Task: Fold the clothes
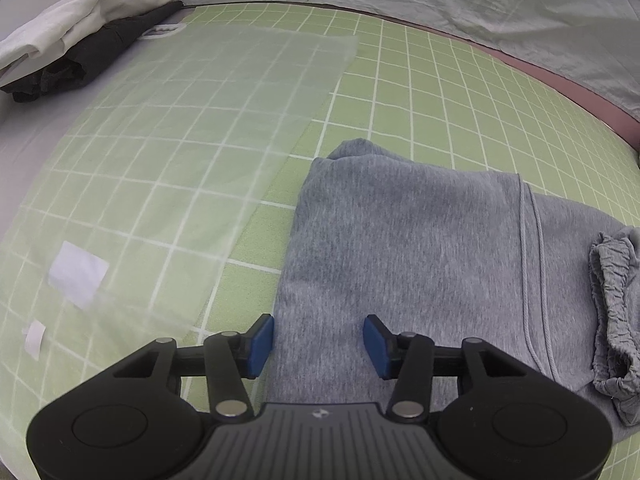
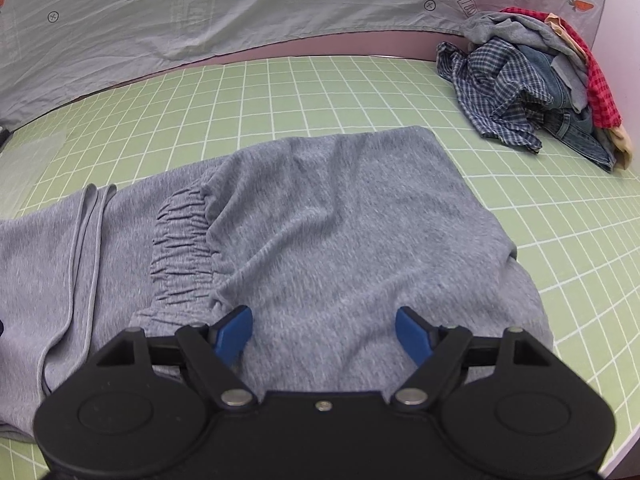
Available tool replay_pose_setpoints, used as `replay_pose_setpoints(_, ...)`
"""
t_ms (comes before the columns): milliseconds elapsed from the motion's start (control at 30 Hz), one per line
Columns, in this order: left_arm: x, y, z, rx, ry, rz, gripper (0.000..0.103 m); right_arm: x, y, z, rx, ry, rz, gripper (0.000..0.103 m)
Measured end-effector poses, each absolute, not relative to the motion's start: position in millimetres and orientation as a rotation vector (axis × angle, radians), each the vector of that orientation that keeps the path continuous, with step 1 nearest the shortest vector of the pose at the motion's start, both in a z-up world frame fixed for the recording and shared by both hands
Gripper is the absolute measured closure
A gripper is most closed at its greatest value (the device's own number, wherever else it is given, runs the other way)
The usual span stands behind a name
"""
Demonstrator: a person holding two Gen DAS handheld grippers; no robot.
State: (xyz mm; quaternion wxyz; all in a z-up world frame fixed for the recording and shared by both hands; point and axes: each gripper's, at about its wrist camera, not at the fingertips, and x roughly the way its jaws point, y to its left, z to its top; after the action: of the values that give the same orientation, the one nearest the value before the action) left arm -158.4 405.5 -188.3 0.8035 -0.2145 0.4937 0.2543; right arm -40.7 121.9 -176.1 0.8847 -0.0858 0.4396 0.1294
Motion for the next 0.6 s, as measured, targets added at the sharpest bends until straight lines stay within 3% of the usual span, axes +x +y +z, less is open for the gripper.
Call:
replay_pose_setpoints(33, -158.8, 405.7, -187.8, -0.47, 1.05, 0.536, 0.082, -42.0, 119.5, -172.6, -0.174, 0.897, 0.254, 0.024)
replay_pose_setpoints(67, -159.4, 406.2, -187.2, -0.485, 1.043, 0.528, 0.093, -43.3, 117.0, -169.1, -0.17, 0.879, 0.24, 0.024)
replay_pose_setpoints(300, -164.0, 400.8, -164.5, -0.581, 0.962, 0.507, 0.094, -42.4, 93.5, -148.3, -0.119, 0.795, 0.149, 0.024)
replay_pose_setpoints(600, -125.9, 346.3, -124.5, -0.609, 0.862, 0.366, 0.094, -31.4, 54.0, -156.9, -0.107, 0.836, 0.108, 0.024)
